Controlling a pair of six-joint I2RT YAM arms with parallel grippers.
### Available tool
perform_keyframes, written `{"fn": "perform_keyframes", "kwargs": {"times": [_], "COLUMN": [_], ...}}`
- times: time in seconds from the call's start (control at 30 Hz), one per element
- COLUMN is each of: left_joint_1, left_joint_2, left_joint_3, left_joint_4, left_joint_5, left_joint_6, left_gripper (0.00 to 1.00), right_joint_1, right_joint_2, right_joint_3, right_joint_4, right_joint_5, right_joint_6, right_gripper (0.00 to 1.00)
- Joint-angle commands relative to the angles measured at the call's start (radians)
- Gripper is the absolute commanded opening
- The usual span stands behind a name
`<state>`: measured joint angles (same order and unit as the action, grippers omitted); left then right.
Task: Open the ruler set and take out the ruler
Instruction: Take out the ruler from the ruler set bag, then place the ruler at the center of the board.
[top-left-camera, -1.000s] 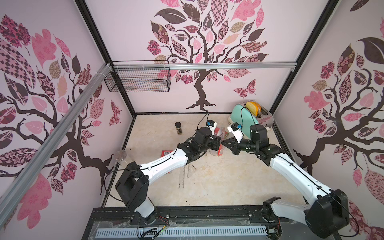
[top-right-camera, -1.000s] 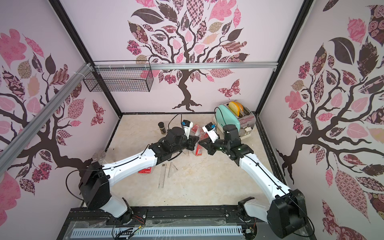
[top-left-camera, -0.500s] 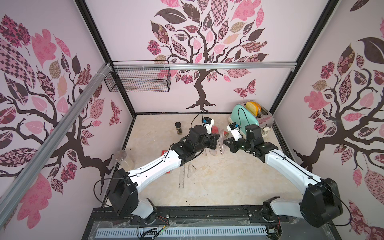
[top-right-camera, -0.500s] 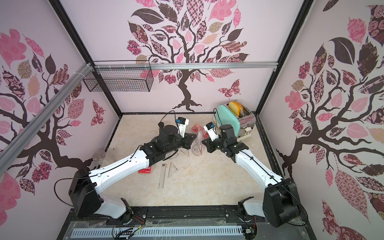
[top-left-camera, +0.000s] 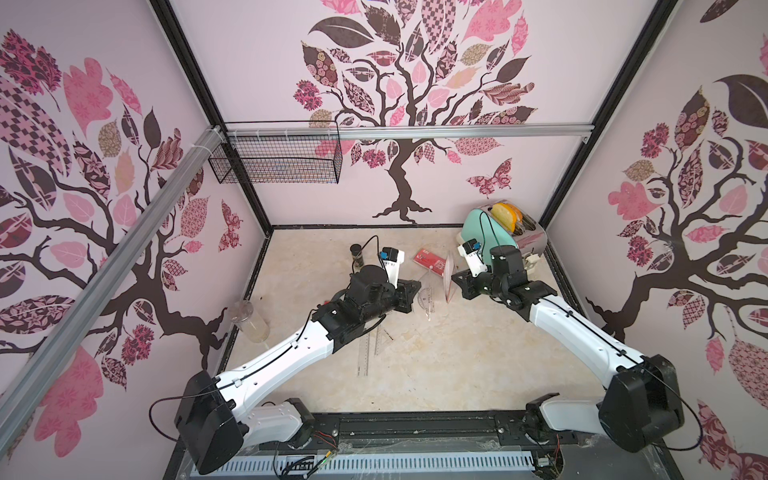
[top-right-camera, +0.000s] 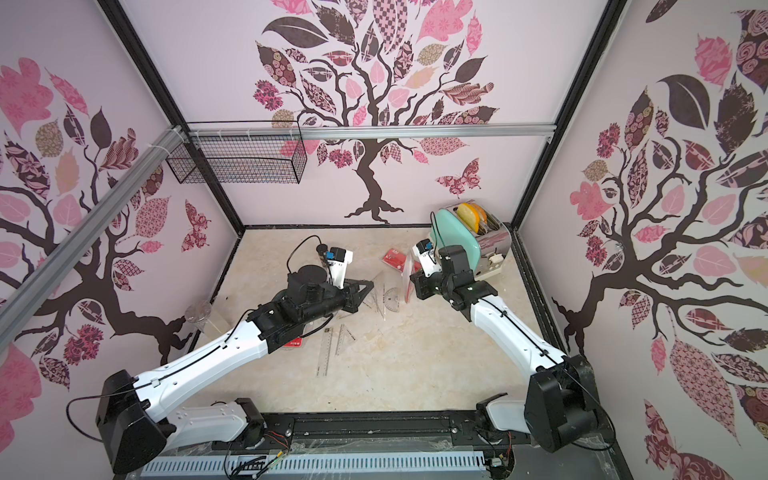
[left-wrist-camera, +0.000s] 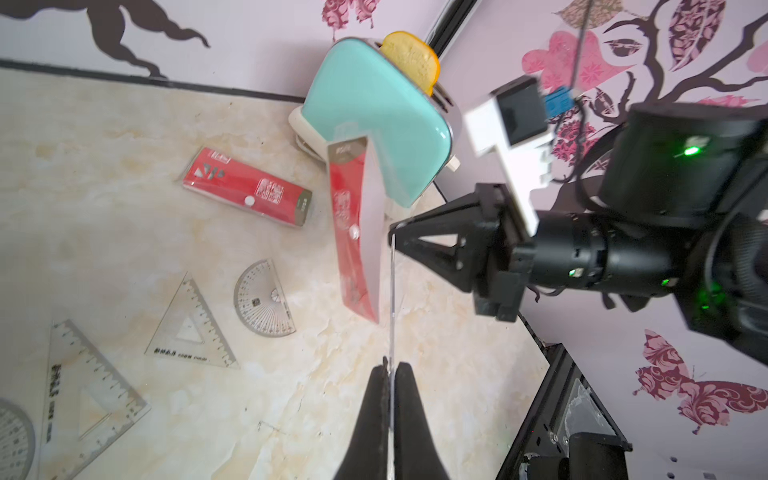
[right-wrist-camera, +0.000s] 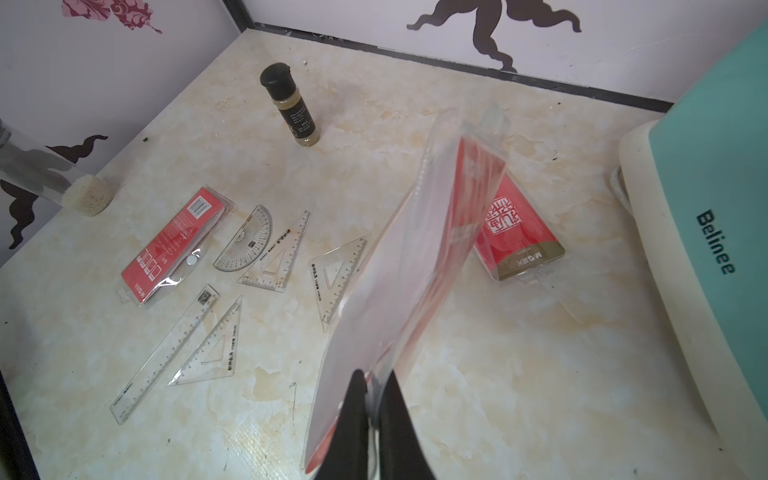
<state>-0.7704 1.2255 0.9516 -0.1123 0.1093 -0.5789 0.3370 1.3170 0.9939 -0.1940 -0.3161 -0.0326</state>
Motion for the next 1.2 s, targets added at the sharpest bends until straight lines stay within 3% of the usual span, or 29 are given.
{"fn": "perform_keyframes", "kwargs": {"times": [0.0,0.13,0.3,0.57,1.17], "left_joint_1": [0.027,0.064,0.075,0.115,0.201], "left_joint_2": [-0.033,-0.018,0.073,0.237,0.476], "left_joint_3": [-0.102,-0.246,-0.316,-0.296,-0.313], "left_joint_4": [0.024,0.156,0.264,0.330,0.404], "left_joint_5": [0.070,0.150,0.197,0.286,0.364], "left_joint_6": [-0.088,-0.191,-0.241,-0.245,-0.211], "left_gripper": [0.00,0.00,0.00,0.00,0.00], "right_joint_1": [-0.006,-0.006,-0.006,-0.006,-0.006], "right_joint_2": [-0.035,-0.048,-0.064,-0.086,-0.102], "right_joint_3": [0.047,0.040,0.033,0.019,0.003], "right_joint_4": [-0.015,-0.014,-0.017,-0.023,-0.031], "right_joint_5": [0.012,0.002,0.002,0.016,0.043], "right_joint_6": [0.004,0.009,0.010,0.006,-0.002], "right_gripper": [0.00,0.00,0.00,0.00,0.00]}}
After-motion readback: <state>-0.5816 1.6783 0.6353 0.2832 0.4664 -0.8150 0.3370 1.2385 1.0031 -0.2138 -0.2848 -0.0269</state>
